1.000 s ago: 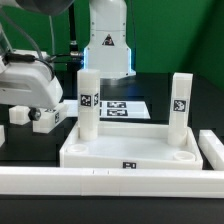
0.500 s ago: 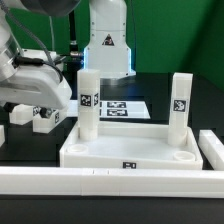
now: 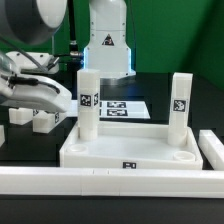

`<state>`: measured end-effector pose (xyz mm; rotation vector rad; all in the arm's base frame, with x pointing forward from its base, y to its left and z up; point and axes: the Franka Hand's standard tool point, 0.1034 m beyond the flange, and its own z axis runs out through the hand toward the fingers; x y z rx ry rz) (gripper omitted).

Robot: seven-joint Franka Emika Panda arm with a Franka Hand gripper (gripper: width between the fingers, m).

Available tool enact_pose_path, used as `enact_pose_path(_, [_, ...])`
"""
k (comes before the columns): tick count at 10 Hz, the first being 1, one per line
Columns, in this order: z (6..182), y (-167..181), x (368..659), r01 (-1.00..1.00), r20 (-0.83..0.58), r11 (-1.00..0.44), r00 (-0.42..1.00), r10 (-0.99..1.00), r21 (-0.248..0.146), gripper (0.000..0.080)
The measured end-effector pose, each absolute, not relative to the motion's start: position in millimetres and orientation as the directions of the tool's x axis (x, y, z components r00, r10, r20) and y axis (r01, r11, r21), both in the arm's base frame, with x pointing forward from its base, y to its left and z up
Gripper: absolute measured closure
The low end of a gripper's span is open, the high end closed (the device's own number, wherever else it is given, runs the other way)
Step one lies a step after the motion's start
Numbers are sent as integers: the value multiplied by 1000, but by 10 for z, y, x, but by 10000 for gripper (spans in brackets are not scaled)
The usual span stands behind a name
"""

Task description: Assemble desk

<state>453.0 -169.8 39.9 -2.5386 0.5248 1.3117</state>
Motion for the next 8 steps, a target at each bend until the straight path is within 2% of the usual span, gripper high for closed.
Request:
enact_pose_path(2, [314,-1738,4549,-416,-861,-909,476,-182,-38,150])
enact_pose_path(8, [154,-1625,4641,-389,-836,-920,520,-177,-47,150])
